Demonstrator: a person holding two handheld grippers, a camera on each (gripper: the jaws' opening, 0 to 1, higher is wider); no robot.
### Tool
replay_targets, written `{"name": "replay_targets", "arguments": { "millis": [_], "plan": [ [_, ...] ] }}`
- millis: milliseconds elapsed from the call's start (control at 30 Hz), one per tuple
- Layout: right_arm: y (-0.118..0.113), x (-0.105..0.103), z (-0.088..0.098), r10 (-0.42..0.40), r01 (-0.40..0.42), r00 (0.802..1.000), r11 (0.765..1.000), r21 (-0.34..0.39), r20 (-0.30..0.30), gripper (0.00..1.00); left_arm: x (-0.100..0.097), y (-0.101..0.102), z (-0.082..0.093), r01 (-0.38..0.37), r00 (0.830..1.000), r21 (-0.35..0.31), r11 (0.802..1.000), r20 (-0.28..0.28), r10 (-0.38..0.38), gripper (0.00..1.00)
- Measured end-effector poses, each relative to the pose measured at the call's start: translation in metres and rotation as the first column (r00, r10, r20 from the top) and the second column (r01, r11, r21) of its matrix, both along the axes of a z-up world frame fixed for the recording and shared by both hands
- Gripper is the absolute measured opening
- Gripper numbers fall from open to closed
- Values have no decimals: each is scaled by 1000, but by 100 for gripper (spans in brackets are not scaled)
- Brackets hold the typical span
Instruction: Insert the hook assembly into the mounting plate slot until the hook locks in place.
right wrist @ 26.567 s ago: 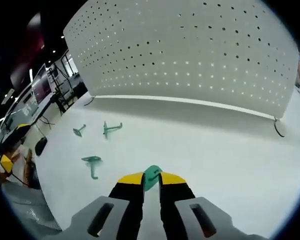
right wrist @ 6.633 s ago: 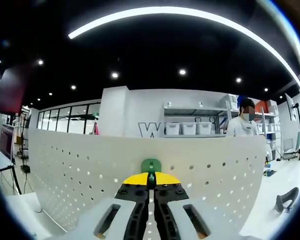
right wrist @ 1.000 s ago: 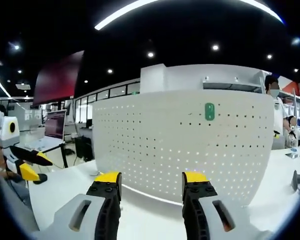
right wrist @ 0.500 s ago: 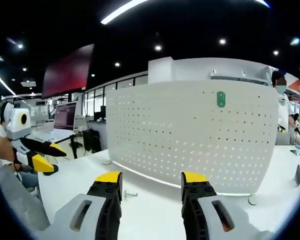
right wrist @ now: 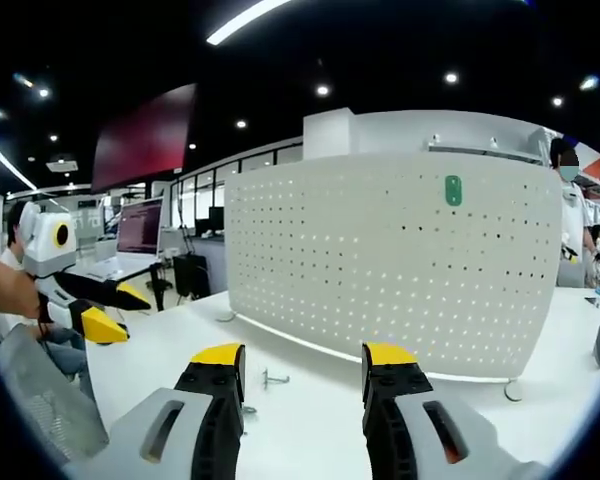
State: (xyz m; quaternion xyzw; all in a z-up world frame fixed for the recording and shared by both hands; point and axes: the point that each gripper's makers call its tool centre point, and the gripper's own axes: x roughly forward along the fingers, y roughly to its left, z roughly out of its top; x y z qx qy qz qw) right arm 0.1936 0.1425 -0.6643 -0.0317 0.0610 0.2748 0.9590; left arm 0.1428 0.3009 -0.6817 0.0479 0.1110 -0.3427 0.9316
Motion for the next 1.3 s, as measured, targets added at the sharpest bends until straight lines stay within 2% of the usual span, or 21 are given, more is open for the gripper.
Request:
{"name": "replay_targets", "arguments": {
  "millis": [267, 333, 467, 667, 767, 1000, 1100, 1300],
  "plan": [
    [4, -7, -20, 50, -53, 996, 998, -34, -80, 47, 5, -2, -11, 15, 1000, 20, 1000, -22, -15, 42],
    [7, -11, -30, 77, -83, 989, 995, -48, -125, 47, 6, -4, -14, 23, 999, 30, 999, -28, -22, 42],
    [12, -15, -39, 100, -109, 982, 993, -52, -159, 47, 10, -7, -20, 39, 999, 50, 998, -37, -37, 42],
    [15, -18, -45, 119, -132, 976, 990, -59, -180, 46, 19, -11, -28, 59, 997, 78, 995, -44, -56, 42],
    [14, -19, -46, 118, -131, 976, 990, -60, -185, 46, 24, -13, -37, 75, 996, 107, 991, -54, -70, 41],
    [7, -20, -50, 104, -118, 975, 991, -56, -196, 46, 33, -18, -65, 127, 989, 187, 974, -99, -110, 41],
    [6, -20, -50, 102, -114, 975, 992, -54, -198, 46, 38, -21, -72, 138, 987, 193, 971, -113, -118, 40],
    [6, -21, -54, 102, -116, 973, 992, -54, -207, 46, 48, -29, -87, 175, 981, 249, 953, -125, -148, 39]
  ]
}}
